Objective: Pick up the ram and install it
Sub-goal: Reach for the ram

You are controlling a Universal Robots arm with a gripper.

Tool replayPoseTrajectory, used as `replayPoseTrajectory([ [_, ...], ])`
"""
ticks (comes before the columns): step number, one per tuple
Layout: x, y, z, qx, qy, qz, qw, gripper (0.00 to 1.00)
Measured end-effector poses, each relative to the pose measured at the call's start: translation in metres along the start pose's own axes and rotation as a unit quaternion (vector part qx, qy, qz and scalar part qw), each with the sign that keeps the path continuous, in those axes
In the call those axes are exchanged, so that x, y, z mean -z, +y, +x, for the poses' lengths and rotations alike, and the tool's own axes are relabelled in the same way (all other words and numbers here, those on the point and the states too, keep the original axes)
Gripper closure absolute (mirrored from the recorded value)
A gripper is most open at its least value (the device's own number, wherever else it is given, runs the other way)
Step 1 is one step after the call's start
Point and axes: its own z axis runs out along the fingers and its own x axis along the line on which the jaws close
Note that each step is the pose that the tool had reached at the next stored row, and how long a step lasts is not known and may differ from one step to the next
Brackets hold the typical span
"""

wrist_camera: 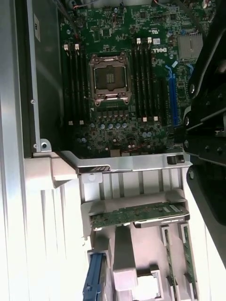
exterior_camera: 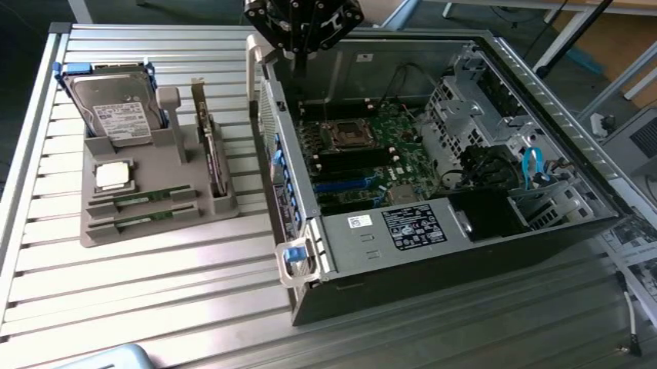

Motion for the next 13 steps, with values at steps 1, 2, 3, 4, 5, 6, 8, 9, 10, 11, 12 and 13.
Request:
replayPoseTrajectory([
  [1,0.0,-0.0001,0.002,0.0,0.0,-0.0001,1.0,0.89],
  [2,0.0001,-0.0003,0.003,0.0,0.0,-0.0002,1.0,0.89],
  [3,0.0001,-0.0004,0.005,0.0,0.0,-0.0002,1.0,0.89],
  [4,0.0002,-0.0004,0.006,0.0,0.0,-0.0002,1.0,0.89],
  [5,0.0002,-0.0006,0.008,0.0,0.0,-0.0003,1.0,0.89],
  [6,0.0003,-0.0007,0.009,0.0,0.0,-0.0003,1.0,0.89],
  [8,0.0003,-0.0009,0.012,0.0,0.0,-0.0005,1.0,0.89],
  [9,0.0004,-0.001,0.013,0.0,0.0,-0.0005,1.0,0.89],
  [10,0.0004,-0.0011,0.015,0.0,0.0,-0.0006,1.0,0.89],
  [11,0.0005,-0.0012,0.016,0.0,0.0,-0.0006,1.0,0.89],
  [12,0.0005,-0.0013,0.018,0.0,0.0,-0.0007,1.0,0.89],
  [13,0.0005,-0.0015,0.02,0.0,0.0,-0.0007,1.0,0.89],
])
